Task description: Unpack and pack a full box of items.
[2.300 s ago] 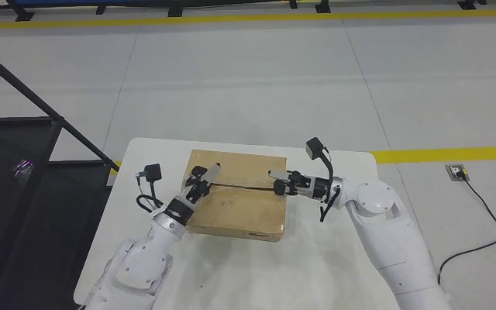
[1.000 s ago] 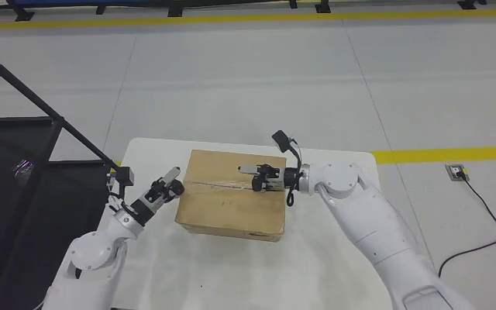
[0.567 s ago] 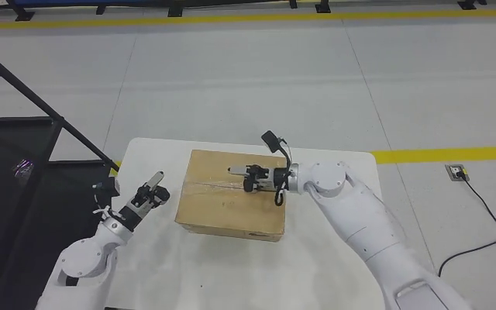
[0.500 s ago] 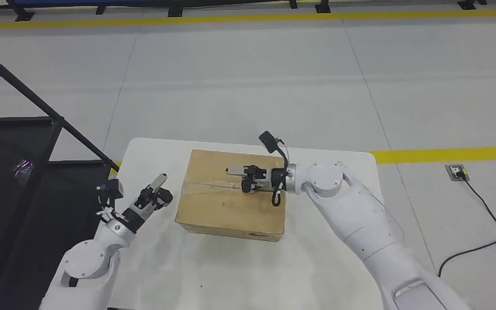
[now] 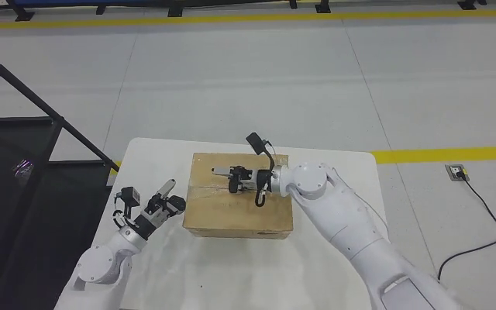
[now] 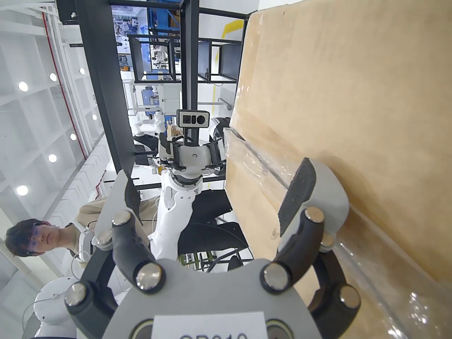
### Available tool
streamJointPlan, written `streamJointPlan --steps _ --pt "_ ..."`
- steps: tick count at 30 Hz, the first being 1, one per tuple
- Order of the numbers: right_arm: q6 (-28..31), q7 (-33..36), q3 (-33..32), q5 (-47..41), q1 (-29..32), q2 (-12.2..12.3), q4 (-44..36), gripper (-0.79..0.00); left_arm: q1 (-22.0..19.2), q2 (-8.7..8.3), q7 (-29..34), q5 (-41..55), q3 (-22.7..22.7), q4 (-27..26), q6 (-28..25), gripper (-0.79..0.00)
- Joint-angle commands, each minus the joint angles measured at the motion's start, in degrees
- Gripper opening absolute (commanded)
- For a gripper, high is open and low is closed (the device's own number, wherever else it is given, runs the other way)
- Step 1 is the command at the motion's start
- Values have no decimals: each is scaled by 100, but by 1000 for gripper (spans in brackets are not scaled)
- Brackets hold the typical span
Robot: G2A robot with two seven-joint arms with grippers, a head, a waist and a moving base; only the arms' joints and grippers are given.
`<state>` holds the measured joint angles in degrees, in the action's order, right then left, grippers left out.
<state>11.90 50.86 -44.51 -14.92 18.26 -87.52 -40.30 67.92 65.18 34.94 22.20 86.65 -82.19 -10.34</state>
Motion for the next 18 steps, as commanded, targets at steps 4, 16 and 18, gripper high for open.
streamJointPlan --steps 4,16,18 --pt "38 -31 131 -45 -49 -140 105 0 20 7 21 123 -22 3 -3 0" --pt "31 -164 432 -201 -255 -543 375 0 160 -26 144 413 236 68 -28 0" --pt "38 -210 485 -198 -296 -614 441 0 191 -31 131 471 293 75 -50 0"
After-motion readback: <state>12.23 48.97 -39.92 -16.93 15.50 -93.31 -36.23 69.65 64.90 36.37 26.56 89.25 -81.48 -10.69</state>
